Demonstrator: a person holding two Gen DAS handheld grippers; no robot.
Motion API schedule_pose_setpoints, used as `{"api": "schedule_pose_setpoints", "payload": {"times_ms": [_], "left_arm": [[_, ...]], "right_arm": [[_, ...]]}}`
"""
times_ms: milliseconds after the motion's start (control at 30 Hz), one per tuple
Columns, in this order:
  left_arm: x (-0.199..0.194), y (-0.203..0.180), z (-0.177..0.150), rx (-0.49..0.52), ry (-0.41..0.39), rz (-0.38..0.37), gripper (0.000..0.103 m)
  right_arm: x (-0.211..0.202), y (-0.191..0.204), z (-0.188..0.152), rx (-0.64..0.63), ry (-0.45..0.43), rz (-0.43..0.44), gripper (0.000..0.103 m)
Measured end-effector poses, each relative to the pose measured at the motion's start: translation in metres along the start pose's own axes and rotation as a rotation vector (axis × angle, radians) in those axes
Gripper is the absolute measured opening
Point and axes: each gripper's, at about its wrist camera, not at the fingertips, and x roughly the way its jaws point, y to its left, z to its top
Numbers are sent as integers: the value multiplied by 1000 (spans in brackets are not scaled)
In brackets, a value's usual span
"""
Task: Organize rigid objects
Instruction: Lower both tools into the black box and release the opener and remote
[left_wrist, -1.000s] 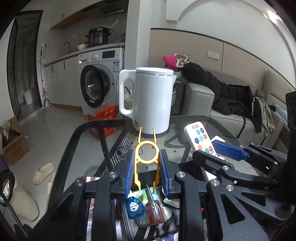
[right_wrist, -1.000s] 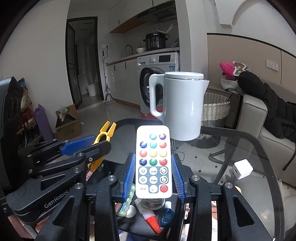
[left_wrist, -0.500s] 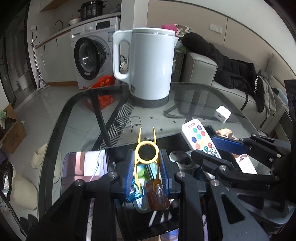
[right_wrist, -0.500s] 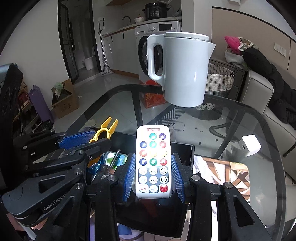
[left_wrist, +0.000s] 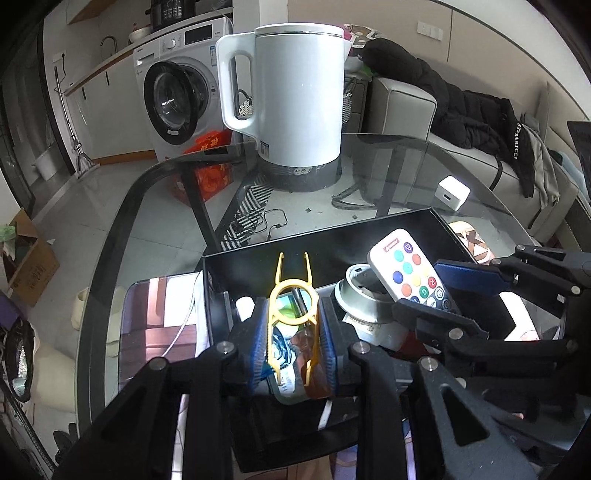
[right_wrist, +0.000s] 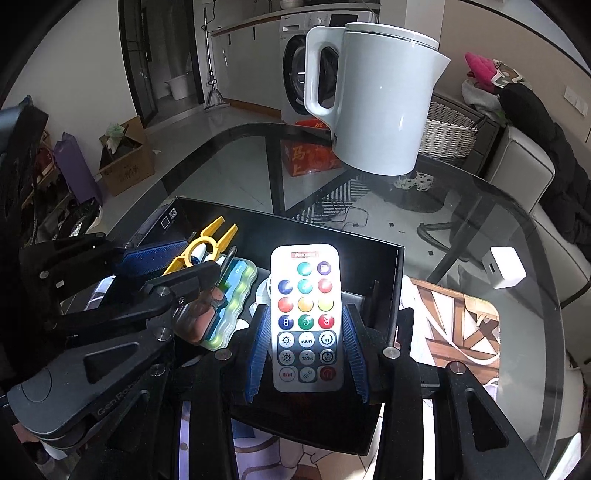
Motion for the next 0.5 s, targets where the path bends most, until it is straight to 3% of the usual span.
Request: {"api": "schedule_pose_setpoints", "payload": {"times_ms": [500], "left_arm": [[-5, 5, -3, -18, -28, -5, 36]], "right_arm": [[-10, -4, -2, 21, -25, 33, 40]]}}
